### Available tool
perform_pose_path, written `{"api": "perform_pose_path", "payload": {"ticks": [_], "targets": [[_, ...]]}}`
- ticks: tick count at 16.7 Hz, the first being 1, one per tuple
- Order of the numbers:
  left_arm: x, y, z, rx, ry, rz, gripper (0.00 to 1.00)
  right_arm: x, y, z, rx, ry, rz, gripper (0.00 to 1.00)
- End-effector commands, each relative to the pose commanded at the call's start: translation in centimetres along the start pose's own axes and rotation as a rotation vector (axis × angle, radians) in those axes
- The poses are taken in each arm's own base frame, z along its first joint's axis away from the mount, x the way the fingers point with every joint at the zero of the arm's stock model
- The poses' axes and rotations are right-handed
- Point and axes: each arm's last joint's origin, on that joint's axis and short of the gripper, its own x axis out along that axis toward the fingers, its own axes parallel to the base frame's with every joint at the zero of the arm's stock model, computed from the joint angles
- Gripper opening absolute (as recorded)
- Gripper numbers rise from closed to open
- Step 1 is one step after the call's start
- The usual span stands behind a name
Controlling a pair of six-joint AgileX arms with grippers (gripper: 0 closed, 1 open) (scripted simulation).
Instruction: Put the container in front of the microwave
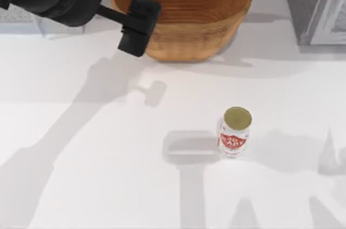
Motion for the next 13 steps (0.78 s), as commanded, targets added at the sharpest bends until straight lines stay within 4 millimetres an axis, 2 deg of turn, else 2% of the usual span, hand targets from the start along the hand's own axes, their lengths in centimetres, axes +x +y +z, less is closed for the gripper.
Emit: {"api": "perform_pose_path", "payload": {"ticks": [3, 6, 10, 13], "targets": [[4.6, -3.7, 4.2, 0.071, 0.178, -0.053, 1.00, 0.0, 0.0, 0.0, 0.000, 0.000, 0.000, 1.00], [9.8, -8.0, 6.2, 0.139, 0.343, -0.084, 1.00, 0.0, 0.0, 0.0, 0.000, 0.000, 0.000, 1.00], [15.9, -13.0, 5.9, 0.214, 0.525, -0.093, 1.00, 0.0, 0.0, 0.0, 0.000, 0.000, 0.000, 1.00], [18.9, -15.5, 4.7, 0.250, 0.618, -0.088, 1.00, 0.0, 0.0, 0.0, 0.000, 0.000, 0.000, 1.00]]}}
